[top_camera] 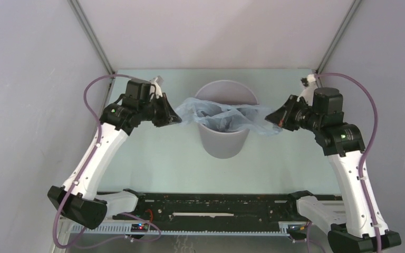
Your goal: Put the trash bags into the trash bin
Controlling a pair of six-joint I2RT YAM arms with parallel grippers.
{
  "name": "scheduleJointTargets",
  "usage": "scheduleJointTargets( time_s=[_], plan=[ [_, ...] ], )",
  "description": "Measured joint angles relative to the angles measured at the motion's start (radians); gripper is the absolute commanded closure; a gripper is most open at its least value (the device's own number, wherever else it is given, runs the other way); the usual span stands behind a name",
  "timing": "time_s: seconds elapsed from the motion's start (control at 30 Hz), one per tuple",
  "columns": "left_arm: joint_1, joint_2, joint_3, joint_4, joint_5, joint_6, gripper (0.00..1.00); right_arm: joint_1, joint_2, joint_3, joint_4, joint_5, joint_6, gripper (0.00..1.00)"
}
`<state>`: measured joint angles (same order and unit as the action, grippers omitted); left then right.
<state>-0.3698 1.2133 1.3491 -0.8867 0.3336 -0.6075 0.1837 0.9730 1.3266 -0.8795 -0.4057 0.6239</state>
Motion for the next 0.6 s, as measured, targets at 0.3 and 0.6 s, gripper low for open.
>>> scheduleJointTargets(
  time_s=[0.3,0.6],
  plan=[
    [0.037,-0.045,0.035,-0.041,-0.097,0.024,1.00,-0.027,0.012,-0.143,0.117,0.049,-0.619,1.00],
    [0.053,-0.065,0.119,-0.067,-0.176,0.089,1.00,-0.040,0.093,-0.158,0.271,0.181,-0.755,0.82]
  ],
)
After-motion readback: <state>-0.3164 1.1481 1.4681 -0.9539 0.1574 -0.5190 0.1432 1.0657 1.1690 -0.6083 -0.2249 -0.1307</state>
